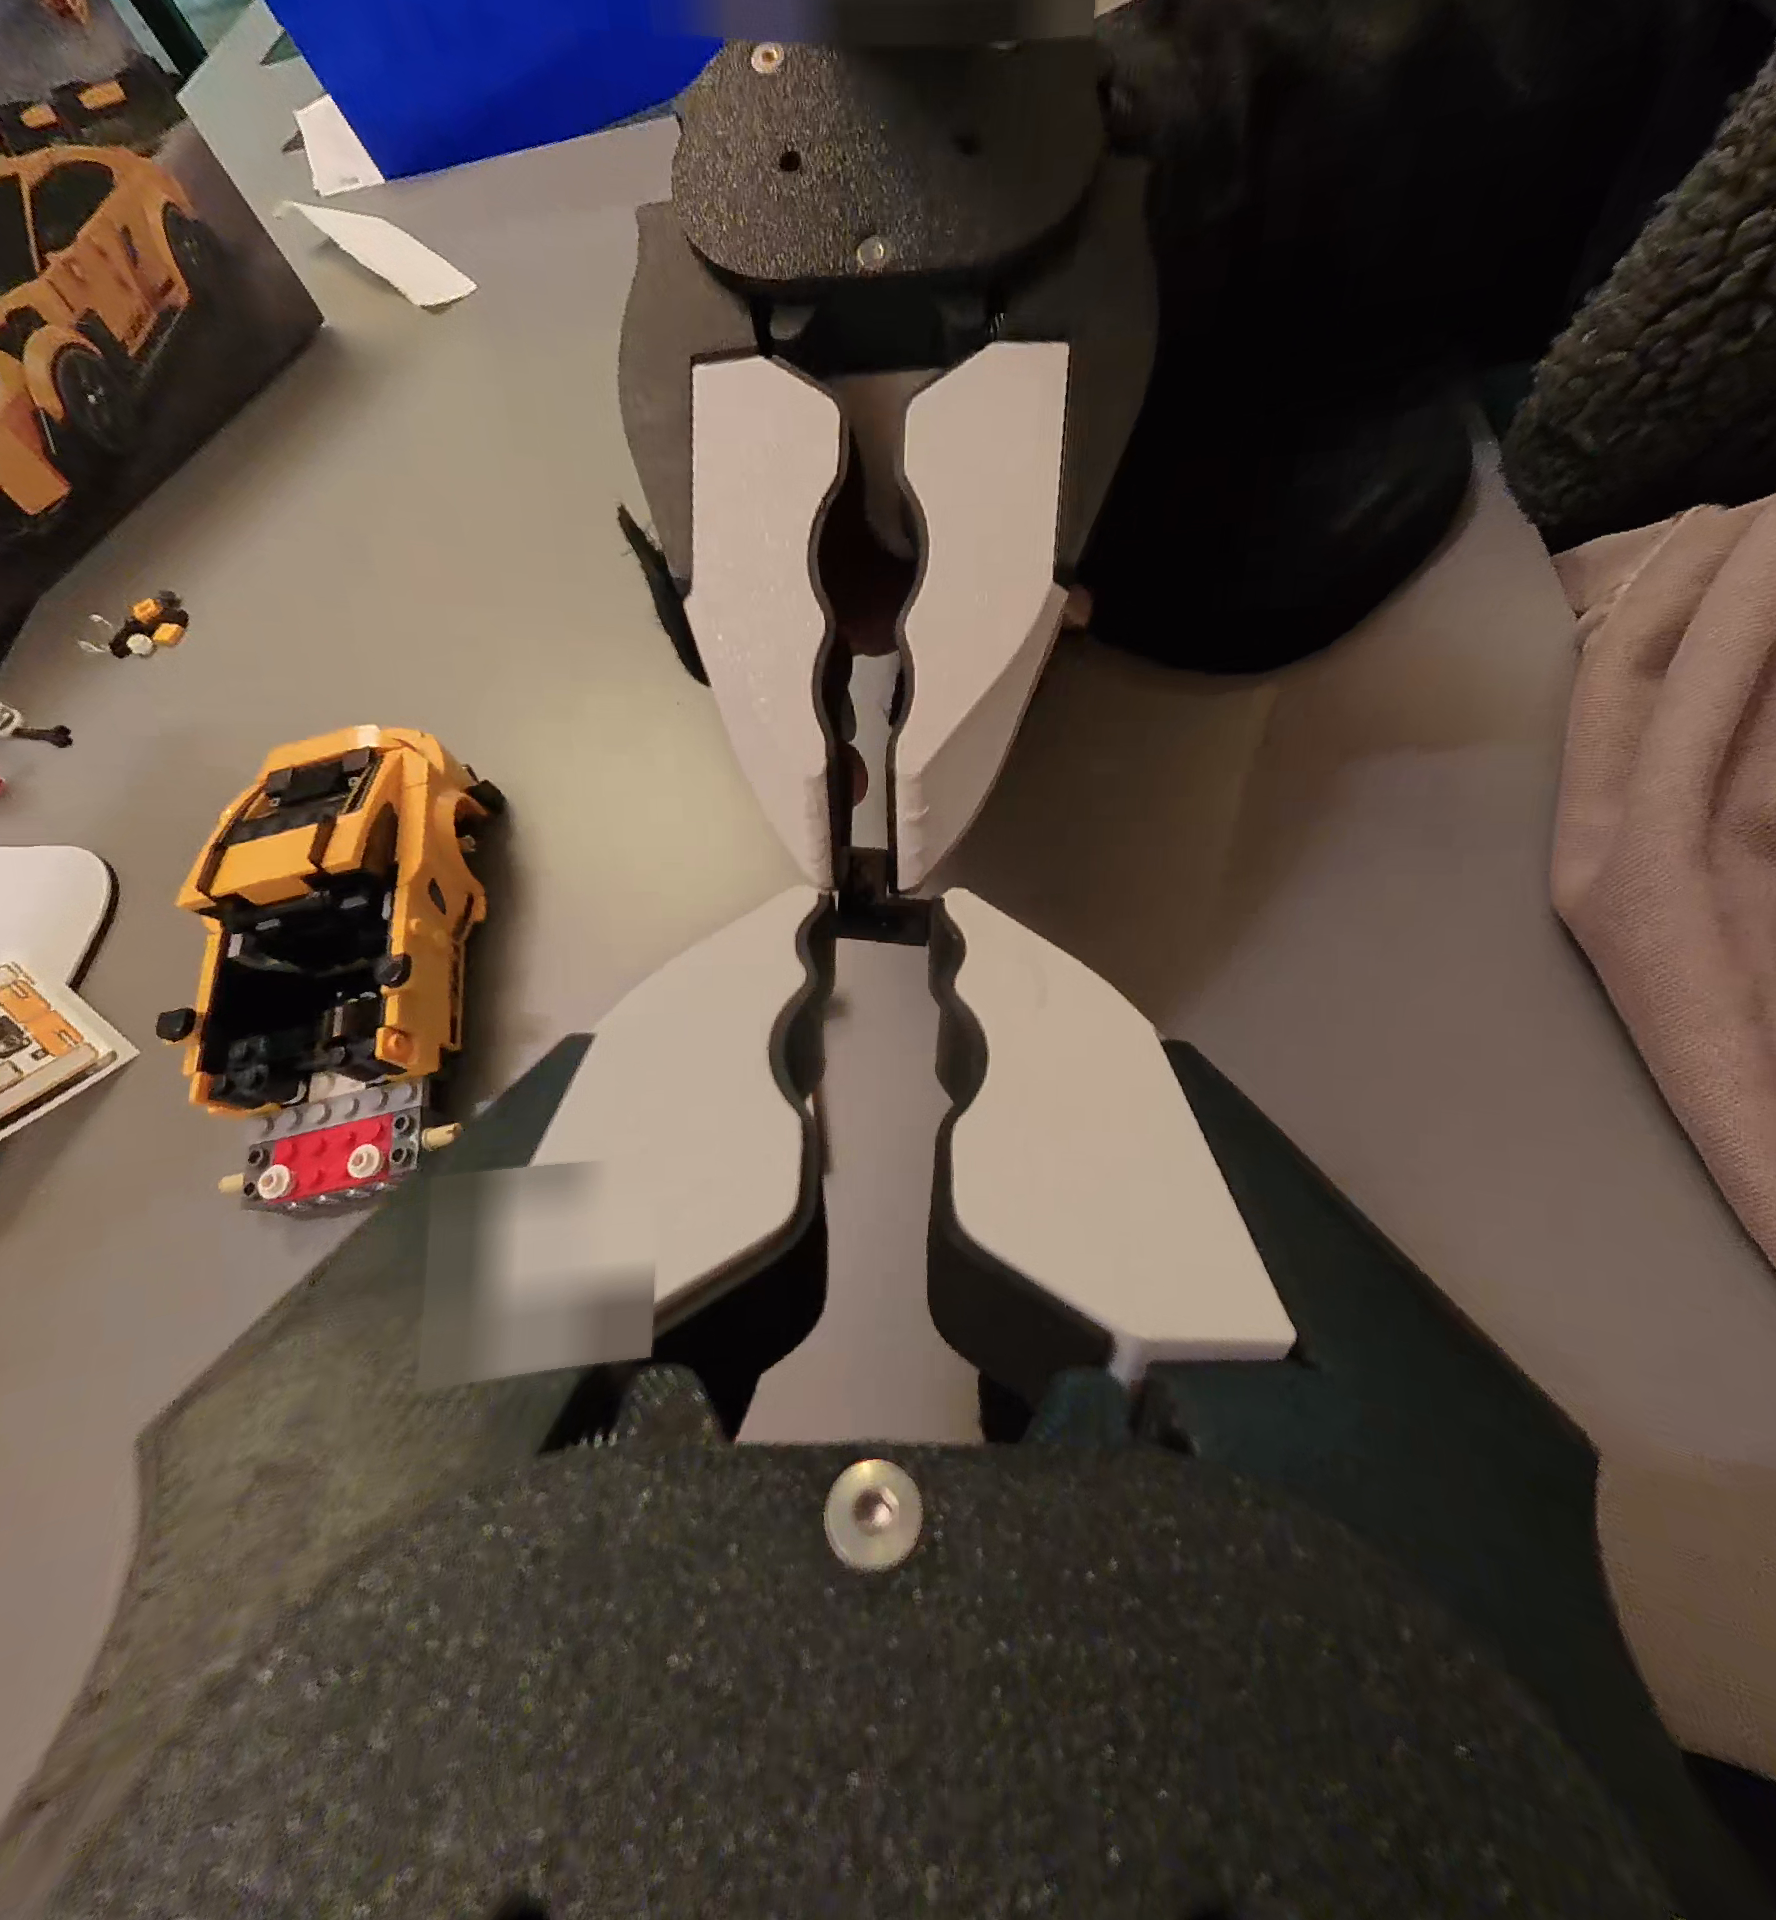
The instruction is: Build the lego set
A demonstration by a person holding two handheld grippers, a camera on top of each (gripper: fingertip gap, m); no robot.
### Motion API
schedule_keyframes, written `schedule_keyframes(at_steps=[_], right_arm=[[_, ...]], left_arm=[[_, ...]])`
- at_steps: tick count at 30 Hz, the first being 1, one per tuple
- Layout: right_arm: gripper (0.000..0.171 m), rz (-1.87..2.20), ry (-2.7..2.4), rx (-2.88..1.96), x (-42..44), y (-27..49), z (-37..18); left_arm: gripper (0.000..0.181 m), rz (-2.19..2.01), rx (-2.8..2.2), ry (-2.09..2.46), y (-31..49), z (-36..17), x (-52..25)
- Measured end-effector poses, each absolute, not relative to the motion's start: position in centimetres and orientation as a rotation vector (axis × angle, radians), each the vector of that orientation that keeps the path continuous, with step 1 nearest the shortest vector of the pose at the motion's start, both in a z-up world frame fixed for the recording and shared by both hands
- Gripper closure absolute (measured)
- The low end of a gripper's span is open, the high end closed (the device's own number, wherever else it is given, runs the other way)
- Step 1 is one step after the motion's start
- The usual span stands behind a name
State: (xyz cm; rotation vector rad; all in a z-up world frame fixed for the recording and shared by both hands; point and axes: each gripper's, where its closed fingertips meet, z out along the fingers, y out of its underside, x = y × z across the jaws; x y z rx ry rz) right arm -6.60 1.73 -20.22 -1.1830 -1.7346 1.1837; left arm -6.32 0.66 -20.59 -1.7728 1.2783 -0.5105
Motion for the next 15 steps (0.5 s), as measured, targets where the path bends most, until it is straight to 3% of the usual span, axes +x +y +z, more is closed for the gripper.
schedule_keyframes(at_steps=[6, 15], right_arm=[[0.166, 1.063, -1.797, -1.258, -7.0, 2.5, -22.0], [0.15, 0.727, -2.188, -1.277, -8.5, 4.3, -25.8]], left_arm=[[0.165, -0.453, -1.981, 1.277, 1.0, -22.8, -8.0], [0.165, -0.427, -2.246, 1.198, 1.8, -26.0, -10.6]])
